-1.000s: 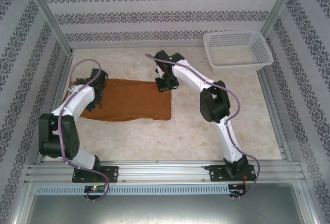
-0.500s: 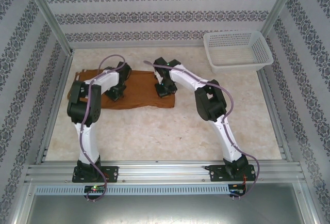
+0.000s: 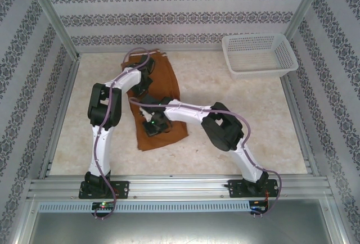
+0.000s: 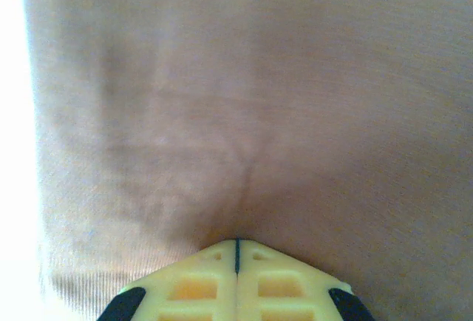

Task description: Roll up the long pants

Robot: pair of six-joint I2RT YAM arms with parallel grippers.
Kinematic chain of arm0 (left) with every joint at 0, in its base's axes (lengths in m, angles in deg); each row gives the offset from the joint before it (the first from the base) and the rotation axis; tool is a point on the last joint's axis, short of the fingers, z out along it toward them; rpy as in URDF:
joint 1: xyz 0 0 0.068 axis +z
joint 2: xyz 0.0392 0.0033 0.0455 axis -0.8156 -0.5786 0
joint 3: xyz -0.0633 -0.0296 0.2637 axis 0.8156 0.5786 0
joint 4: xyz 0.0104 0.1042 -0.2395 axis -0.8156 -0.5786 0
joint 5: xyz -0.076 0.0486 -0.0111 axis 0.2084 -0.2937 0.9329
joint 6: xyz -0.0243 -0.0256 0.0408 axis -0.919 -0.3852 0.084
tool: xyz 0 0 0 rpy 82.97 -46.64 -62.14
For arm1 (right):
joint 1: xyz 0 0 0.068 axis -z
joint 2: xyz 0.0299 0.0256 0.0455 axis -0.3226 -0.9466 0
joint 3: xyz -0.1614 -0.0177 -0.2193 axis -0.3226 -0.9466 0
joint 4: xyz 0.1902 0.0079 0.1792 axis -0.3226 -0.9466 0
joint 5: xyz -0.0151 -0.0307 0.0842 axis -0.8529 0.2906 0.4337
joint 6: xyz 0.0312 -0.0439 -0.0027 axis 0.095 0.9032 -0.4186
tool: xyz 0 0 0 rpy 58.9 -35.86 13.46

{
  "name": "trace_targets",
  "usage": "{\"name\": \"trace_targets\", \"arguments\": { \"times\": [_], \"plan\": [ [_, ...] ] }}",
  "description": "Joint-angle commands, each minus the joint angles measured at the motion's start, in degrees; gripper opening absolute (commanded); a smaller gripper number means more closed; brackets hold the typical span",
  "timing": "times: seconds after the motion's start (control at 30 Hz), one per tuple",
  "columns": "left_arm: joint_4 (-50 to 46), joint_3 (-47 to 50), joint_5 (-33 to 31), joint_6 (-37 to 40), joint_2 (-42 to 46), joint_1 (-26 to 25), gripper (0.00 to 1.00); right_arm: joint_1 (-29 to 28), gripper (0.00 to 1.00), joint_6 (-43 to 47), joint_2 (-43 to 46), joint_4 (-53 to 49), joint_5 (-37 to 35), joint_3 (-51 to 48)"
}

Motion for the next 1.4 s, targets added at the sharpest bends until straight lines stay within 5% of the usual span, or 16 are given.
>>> {"name": "trace_targets", "arguments": {
  "times": [0.0, 0.2, 0.27, 0.3, 0.37, 0.4, 0.53, 0.73, 0.93, 1.37],
  "plan": [
    [11.38, 3.68, 9.34, 3.23, -1.52, -1.65, 0.0, -2.97, 0.0, -5.76, -5.02, -0.41, 6.83, 2.25],
    [11.81, 4.58, 10.49, 5.96, 1.9, -1.72, 0.0, -3.66, 0.01, 1.02, -3.03, -5.1, 2.46, 6.63],
    [11.64, 4.66, 9.99, 7.49, 3.63, -1.58, 0.04, -3.66, 0.5, 6.07, -0.89, -6.56, -0.89, 6.13],
    [11.6, 4.59, 10.12, 8.19, 4.64, -1.45, 0.16, -3.64, 0.69, 8.72, 0.63, -7.42, -3.44, 5.57],
    [11.61, 4.32, 10.41, 9.76, 6.81, -1.2, 0.78, -3.66, 0.87, 13.32, 3.69, -8.39, -9.84, 3.72],
    [11.29, 4.19, 10.39, 10.49, 7.9, -0.99, 1.0, -3.65, 0.97, 15.35, 5.85, -7.98, -13.63, 2.24],
    [6.85, 3.49, 8.4, 10.85, 13.62, 0.32, 1.0, -3.46, 0.98, 18.84, 18.8, 2.14, -29.43, -10.69],
    [10.53, 12.36, 8.77, 11.85, 25.5, 1.49, 1.0, 0.99, 0.9, 26.25, 29.51, 8.84, -26.71, -23.67],
    [14.31, 23.0, 10.95, 10.88, 34.77, 1.58, 1.0, -7.46, 0.82, 37.21, 29.09, 4.71, -37.23, -22.68],
    [12.73, 32.87, 10.85, 5.48, 41.04, 1.59, 1.0, -19.64, 0.78, 38.03, 24.37, 11.07, -44.28, -28.93]
  ]
}}
